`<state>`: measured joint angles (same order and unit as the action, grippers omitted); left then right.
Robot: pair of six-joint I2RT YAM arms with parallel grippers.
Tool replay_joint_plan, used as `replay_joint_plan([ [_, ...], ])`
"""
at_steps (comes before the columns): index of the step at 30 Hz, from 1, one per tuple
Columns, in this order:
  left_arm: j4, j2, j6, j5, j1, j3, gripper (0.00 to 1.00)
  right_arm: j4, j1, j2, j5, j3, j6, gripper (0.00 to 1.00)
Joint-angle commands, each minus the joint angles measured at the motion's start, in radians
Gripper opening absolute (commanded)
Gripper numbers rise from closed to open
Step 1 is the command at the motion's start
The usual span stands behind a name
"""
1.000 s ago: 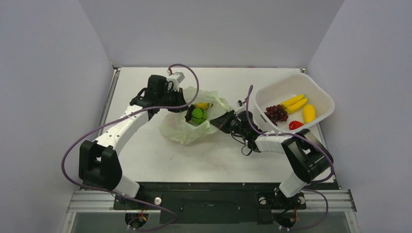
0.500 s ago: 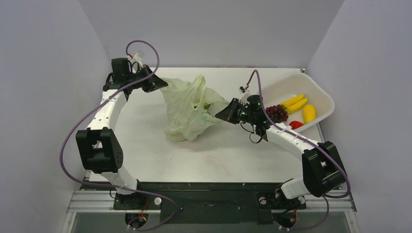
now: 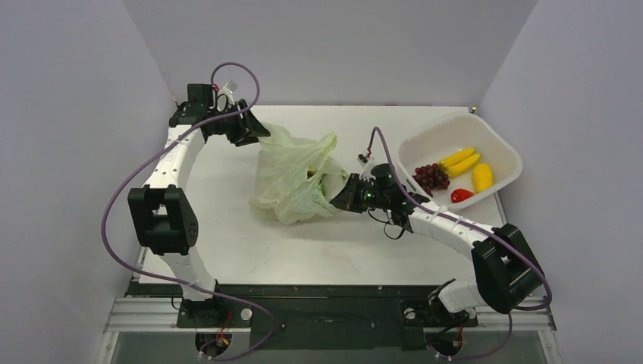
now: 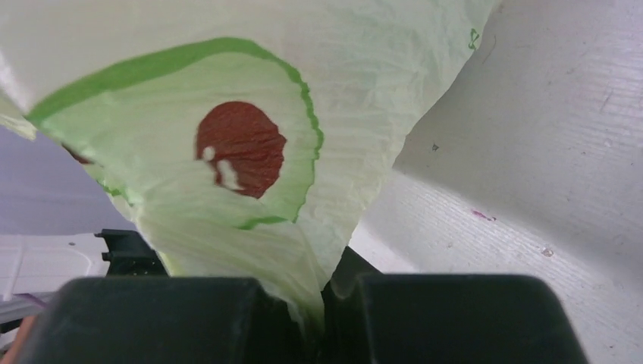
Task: Take the fake fruits out of the plastic bag
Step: Adjust the plastic bag at the center of the board.
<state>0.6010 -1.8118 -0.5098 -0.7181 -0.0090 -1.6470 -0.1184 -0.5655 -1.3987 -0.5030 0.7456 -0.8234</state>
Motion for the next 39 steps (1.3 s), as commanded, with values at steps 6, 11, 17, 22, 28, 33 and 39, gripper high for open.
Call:
replay_joint_plan([
  [6, 0.283, 0.225, 0.171, 0.234, -0.037, -0.127, 0.68, 0.162, -0.084, 0.049, 0.203, 0.169, 0.126, 0.27],
  [11, 0.197, 0.457, 0.141, 0.266, -0.142, 0.031, 0.77, 0.257, -0.099, 0.105, 0.314, 0.173, 0.186, 0.56],
  [17, -0.055, 0.694, -0.109, 0.411, -0.453, 0.314, 0.77, 0.360, -0.098, 0.164, 0.416, 0.191, 0.285, 0.65],
  [22, -0.139, 0.685, -0.022, 0.904, -0.841, 0.326, 0.76, 0.375, -0.098, 0.181, 0.417, 0.194, 0.305, 0.66],
  [28, -0.190, 0.545, 0.244, 1.045, -0.957, 0.244, 0.78, 0.360, -0.083, 0.214, 0.399, 0.174, 0.290, 0.67],
  [33, -0.152, 0.375, 0.353, 1.056, -0.950, 0.096, 0.80, 0.295, -0.076, 0.212, 0.333, 0.142, 0.234, 0.67],
  [39, -0.197, 0.279, 0.397, 0.978, -0.894, 0.048, 0.75, 0.251, -0.069, 0.226, 0.298, 0.095, 0.187, 0.66],
])
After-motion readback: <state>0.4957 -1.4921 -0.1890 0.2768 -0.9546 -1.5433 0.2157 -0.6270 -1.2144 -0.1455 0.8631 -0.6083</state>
